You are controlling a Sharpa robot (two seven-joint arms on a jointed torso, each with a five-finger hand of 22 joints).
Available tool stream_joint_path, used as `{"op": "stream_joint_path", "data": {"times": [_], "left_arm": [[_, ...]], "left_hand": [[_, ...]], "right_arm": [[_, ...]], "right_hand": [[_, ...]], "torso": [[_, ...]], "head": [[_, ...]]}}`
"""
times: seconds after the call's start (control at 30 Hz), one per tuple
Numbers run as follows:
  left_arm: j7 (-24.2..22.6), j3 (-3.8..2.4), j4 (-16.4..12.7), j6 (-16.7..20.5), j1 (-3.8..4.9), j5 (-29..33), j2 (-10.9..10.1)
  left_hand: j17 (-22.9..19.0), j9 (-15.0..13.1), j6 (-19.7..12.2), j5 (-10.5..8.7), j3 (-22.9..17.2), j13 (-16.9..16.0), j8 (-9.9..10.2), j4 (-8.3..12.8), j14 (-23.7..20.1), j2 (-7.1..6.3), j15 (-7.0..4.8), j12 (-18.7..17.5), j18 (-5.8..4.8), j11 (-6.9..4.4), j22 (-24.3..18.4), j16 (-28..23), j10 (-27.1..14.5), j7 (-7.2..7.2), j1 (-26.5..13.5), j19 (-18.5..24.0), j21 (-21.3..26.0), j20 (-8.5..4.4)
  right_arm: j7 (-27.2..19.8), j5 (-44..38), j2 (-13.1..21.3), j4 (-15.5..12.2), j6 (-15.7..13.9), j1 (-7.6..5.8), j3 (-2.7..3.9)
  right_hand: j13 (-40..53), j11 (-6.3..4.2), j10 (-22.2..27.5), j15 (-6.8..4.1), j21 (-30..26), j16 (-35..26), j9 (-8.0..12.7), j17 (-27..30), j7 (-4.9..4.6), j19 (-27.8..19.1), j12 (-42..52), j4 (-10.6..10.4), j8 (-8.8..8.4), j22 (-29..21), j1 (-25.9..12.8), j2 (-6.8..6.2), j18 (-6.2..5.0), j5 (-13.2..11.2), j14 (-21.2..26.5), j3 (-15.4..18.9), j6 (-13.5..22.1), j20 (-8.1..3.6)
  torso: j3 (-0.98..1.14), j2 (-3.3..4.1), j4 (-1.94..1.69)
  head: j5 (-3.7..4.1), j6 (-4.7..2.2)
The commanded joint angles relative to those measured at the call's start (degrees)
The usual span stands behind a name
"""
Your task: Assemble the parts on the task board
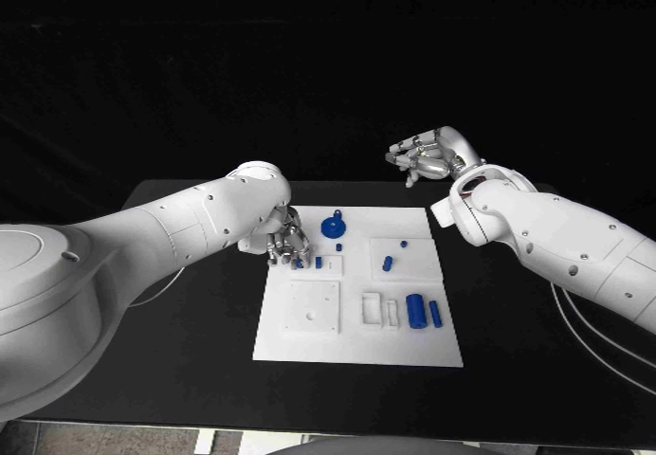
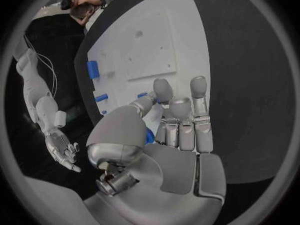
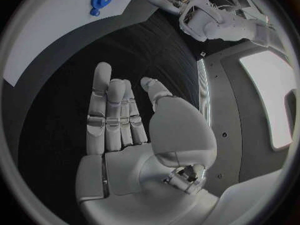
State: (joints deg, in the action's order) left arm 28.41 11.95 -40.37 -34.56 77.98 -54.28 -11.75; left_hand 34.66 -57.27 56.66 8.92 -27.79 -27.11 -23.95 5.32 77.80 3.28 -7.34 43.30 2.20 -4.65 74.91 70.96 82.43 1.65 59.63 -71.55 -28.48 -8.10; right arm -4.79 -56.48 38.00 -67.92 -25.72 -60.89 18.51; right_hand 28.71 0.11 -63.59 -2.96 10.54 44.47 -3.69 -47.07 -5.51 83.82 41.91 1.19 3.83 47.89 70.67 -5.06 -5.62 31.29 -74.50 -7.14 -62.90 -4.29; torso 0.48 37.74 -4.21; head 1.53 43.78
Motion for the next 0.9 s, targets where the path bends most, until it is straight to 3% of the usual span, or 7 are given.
{"op": "stream_joint_path", "data": {"times": [0.03, 0.17, 0.2, 0.27, 0.43, 0.63, 0.9], "left_arm": [[0.0, 0.23, 0.2, 0.2, -0.75, -0.5, 0.5], [0.2, 0.25, 0.5, -0.1, -0.75, -0.4, 0.8], [0.3, 0.26, 0.6, -0.1, -0.76, -0.4, 0.8], [0.4, 0.28, 0.7, -0.2, -0.81, -0.4, 0.9], [0.5, 0.32, 0.9, 0.5, -0.9, -0.4, 1.0], [0.4, 0.33, 1.0, 2.2, -0.96, -0.4, 0.9], [0.1, 0.32, 1.0, 3.8, -0.98, -0.4, 0.7]], "left_hand": [[-0.3, 1.4, 1.8, -0.28, -3.4, 0.0, 1.0, 2.9, -0.4, 1.04, 0.27, 0.0, -0.35, 0.24, 1.0, -0.3, -0.2, -2.2, 0.8, 0.0, 0.1, 0.45], [-1.2, 6.6, 2.2, -0.74, -1.3, 0.2, 2.8, 2.6, -0.8, 0.52, 0.38, -0.2, -0.45, 0.43, 1.0, -0.7, -0.4, -1.93, 1.2, 0.0, 0.5, 0.52], [-1.6, 7.3, 1.8, 1.27, 1.2, 0.3, 3.2, 2.2, -1.0, 0.19, 0.38, -0.3, -0.54, 0.51, 1.0, -0.9, -0.5, -1.97, 0.8, 0.1, 0.6, 0.51], [-1.8, 11.5, 1.2, 0.96, 5.3, 0.3, 5.6, 2.3, -1.1, 0.81, 0.47, -0.4, -0.7, 0.7, 0.9, -1.0, -0.6, -1.46, 2.2, 0.0, 0.9, 0.47], [-2.1, 16.3, 1.5, -1.27, 11.3, 0.4, 5.9, 1.1, -1.2, 1.1, 0.31, -0.5, -1.03, 0.52, 1.0, -1.2, -0.9, -1.45, 3.5, -0.3, 1.4, 0.21], [-2.2, 18.0, 1.0, -3.68, 14.5, 0.3, 5.4, -0.2, -1.1, 0.67, 0.27, -0.3, -1.12, 0.65, 1.0, -1.1, -1.0, -1.36, 2.7, -0.6, 1.7, 0.1], [-2.2, 19.1, 0.9, -3.67, 16.5, 0.3, 4.5, -0.9, -0.9, 0.45, 0.14, -0.2, -1.25, 0.55, 1.0, -1.1, -0.9, -1.36, 3.0, -0.9, 1.8, -0.06]], "right_arm": [[-0.4, -0.1, 0.0, -0.1, 0.6, 0.0, 0.03], [-0.4, -0.1, 0.0, -0.2, 0.6, 0.0, 0.03], [-0.4, -0.1, 0.0, -0.2, 0.6, 0.0, 0.03], [-0.4, -0.1, 0.0, -0.2, 0.6, 0.0, 0.03], [-0.4, -0.1, 0.0, -0.3, 0.6, 0.0, 0.03], [-0.4, -0.1, 0.0, -0.3, 0.6, 0.0, 0.03], [-0.4, -0.1, 0.0, -0.3, 0.6, 0.0, 0.03]], "right_hand": [[-0.1, 0.14, 0.3, 0.02, 0.2, 0.2, 0.1, 0.1, -0.2, 1.6, 0.3, 0.0, -0.27, 0.0, 0.2, -0.58, -0.55, 0.3, 0.6, -0.3, 0.3, 0.25], [-0.1, 0.14, 0.3, 0.02, 0.2, 0.2, 0.1, 0.1, -0.2, 1.6, 0.3, 0.0, -0.27, 0.0, 0.2, -0.58, -0.55, 0.3, 0.6, -0.3, 0.3, 0.25], [-0.1, 0.15, 0.3, 0.02, 0.2, 0.2, 0.1, 0.1, -0.22, 1.6, 0.3, 0.0, -0.28, 0.0, 0.2, -0.64, -0.56, 0.4, 0.6, -0.2, 0.3, 0.25], [-0.1, 0.15, 0.3, 0.02, 0.2, 0.2, 0.1, 0.1, -0.22, 1.6, 0.3, 0.0, -0.28, 0.0, 0.2, -0.64, -0.56, 0.4, 0.6, -0.2, 0.3, 0.25], [-0.1, 0.15, 0.3, 0.02, 0.2, 0.2, 0.1, 0.1, -0.22, 1.6, 0.3, 0.0, -0.28, 0.0, 0.2, -0.64, -0.56, 0.4, 0.6, -0.2, 0.3, 0.25], [-0.1, 0.15, 0.3, 0.02, 0.2, 0.2, 0.1, 0.1, -0.22, 1.6, 0.3, 0.0, -0.28, 0.0, 0.2, -0.64, -0.56, 0.4, 0.6, -0.2, 0.3, 0.25], [-0.1, 0.17, 0.3, 0.02, 0.2, 0.1, 0.1, 0.1, -0.25, 1.6, 0.2, 0.0, -0.28, 0.0, 0.2, -0.64, -0.56, 0.5, 0.6, -0.1, 0.5, 0.26]], "torso": [[-0.03, -0.09, -0.08], [-0.04, -0.09, -0.04], [-0.05, -0.08, -0.03], [-0.07, -0.07, -0.05], [-0.09, -0.08, -0.06], [-0.08, -0.06, -0.06], [-0.06, -0.07, -0.03]], "head": [[0.19, 0.12], [0.19, 0.07], [0.19, 0.06], [0.18, 0.07], [0.19, -0.01], [0.19, 0.0], [0.23, -0.1]]}}
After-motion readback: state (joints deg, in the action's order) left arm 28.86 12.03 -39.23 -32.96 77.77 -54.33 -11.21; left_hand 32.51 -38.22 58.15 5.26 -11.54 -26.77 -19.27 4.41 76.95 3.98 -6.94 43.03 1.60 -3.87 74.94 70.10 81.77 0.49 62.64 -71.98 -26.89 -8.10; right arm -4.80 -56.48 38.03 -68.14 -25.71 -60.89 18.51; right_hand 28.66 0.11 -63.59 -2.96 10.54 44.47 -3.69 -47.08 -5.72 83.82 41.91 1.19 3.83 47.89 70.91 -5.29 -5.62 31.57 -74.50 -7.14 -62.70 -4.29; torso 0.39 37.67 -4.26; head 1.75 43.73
